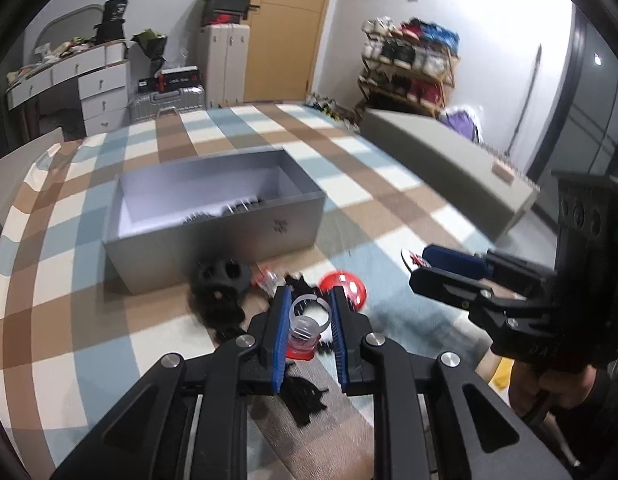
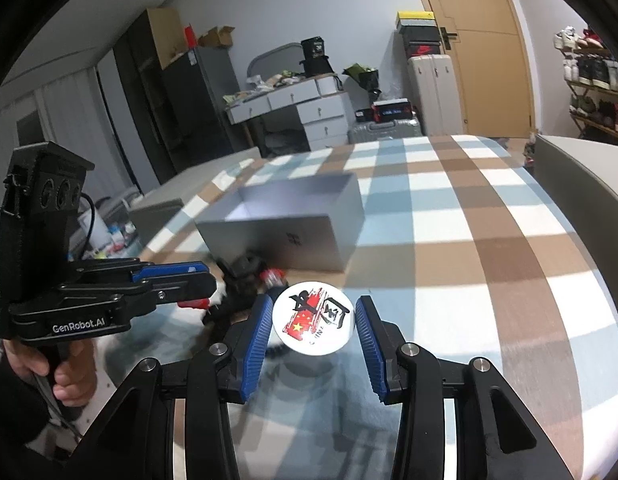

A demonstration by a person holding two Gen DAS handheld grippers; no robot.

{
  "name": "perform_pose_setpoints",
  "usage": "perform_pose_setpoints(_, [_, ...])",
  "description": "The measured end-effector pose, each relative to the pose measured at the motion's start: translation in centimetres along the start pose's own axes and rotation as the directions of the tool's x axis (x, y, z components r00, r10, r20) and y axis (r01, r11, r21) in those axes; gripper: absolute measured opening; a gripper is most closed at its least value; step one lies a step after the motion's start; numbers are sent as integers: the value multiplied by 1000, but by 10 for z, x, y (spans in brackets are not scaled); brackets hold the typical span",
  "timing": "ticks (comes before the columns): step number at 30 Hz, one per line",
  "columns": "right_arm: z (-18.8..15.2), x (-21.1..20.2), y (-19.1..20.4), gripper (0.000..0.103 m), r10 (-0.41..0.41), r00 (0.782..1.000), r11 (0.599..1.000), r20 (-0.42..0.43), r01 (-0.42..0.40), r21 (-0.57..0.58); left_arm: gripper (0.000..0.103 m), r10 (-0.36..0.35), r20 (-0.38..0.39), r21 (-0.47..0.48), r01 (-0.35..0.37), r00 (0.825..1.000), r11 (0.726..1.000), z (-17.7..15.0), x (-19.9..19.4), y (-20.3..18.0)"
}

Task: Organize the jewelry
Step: 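Carry both held items into the grey box and open both tools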

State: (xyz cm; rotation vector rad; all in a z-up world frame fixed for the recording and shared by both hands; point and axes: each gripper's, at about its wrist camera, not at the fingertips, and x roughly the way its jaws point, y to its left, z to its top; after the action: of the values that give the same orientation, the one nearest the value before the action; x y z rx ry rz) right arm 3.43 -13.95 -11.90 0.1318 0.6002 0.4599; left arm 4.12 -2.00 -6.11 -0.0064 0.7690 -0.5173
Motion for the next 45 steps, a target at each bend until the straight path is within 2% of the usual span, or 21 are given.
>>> perform_pose_setpoints(13, [65,26,21,42,119,991,992,56,-117,-44,14,32,95,-100,-22,995,995,44,-4,44])
perform_pose_setpoints(24, [112,66,22,42,200,979,980,47,-199,-26,14,31,89,-147,-18,996,989,65,16,74])
perform_pose_setpoints(30, [120,89,20,42,207,978,978,14,-207,-30,14,27,72,-156,-16,997,988,72,27,83])
perform_pose_setpoints(45, [110,132,3,42,178,979,984,-100,-178,9,14,4,-6,-183,-5,1000,983,70,58,99])
